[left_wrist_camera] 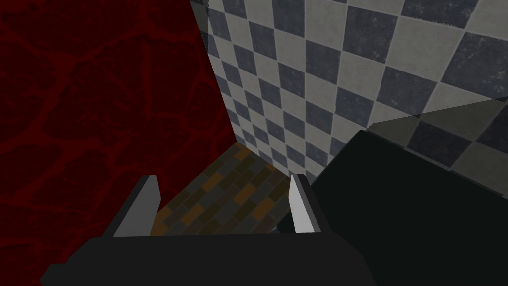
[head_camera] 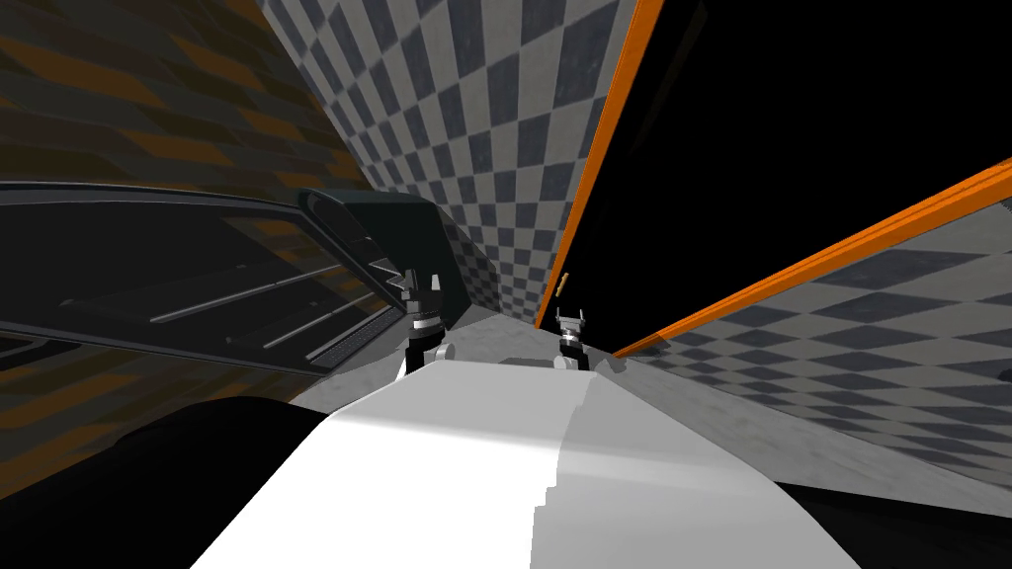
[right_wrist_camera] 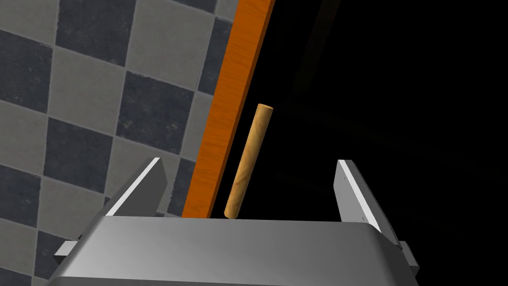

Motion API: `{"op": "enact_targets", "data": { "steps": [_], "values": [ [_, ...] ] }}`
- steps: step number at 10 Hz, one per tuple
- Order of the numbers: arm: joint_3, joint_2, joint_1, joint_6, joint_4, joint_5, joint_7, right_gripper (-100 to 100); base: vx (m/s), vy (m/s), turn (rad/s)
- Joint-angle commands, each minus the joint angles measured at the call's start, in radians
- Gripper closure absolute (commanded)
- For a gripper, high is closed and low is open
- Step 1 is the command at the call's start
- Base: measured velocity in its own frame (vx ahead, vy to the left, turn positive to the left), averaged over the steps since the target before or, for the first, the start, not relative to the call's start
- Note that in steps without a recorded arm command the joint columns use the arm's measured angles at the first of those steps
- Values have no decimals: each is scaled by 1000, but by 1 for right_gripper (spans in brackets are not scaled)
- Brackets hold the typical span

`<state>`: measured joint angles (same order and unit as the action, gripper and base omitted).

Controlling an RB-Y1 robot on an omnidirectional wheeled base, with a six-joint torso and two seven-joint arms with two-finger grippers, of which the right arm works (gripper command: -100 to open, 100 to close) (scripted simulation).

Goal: Pull the door open

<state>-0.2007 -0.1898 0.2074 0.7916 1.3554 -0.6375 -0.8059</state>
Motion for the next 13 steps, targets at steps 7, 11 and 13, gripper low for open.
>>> {"op": "enact_targets", "data": {
  "steps": [7,11,13],
  "values": [
    [-25,-21,-33,30,-144,-103,-120,-100,85,-22,42],
    [-41,-34,-57,51,-244,-169,-199,-100,96,-29,53],
    [-49,-41,-70,62,-295,-203,-239,-100,151,-39,58]
  ]
}}
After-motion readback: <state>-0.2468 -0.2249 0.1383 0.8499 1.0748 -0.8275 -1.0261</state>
